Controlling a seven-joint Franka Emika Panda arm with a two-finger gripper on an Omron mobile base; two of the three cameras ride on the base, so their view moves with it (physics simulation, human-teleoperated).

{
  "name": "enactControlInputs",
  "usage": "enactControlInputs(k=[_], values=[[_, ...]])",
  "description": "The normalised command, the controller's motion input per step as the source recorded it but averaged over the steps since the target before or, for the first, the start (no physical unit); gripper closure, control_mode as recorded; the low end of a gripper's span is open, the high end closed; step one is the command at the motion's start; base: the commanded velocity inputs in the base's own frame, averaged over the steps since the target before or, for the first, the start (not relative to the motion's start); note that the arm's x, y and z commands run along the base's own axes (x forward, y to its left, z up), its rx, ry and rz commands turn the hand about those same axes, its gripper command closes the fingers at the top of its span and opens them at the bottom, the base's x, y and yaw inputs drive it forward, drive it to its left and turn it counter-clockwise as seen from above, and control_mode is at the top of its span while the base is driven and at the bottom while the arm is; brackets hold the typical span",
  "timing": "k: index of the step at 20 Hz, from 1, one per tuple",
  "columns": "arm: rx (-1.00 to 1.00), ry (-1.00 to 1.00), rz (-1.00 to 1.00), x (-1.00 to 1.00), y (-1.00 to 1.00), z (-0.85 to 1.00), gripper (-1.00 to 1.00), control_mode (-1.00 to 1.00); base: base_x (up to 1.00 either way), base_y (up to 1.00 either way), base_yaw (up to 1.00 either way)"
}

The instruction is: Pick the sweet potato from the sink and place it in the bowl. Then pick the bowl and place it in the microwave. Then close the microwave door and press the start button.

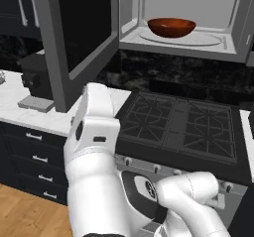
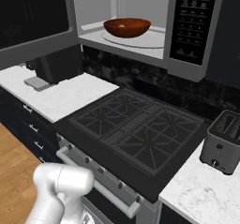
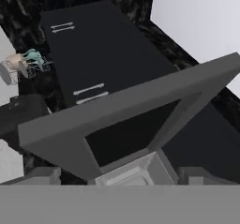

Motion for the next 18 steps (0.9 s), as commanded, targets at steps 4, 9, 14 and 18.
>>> enactControlInputs(k=[4, 9, 14, 18], values=[[0.07, 0.00, -0.04, 0.85, 0.89, -0.51, -1.00, -1.00, 0.00, 0.00, 0.00], [0.04, 0.01, -0.07, 0.70, 0.83, -0.21, -1.00, -1.00, 0.00, 0.00, 0.00], [0.00, 0.12, -0.07, 0.88, 0.61, -0.10, -1.00, -1.00, 0.00, 0.00, 0.00], [0.00, 0.07, -0.08, 0.74, 0.23, -0.13, -1.00, -1.00, 0.00, 0.00, 0.00]])
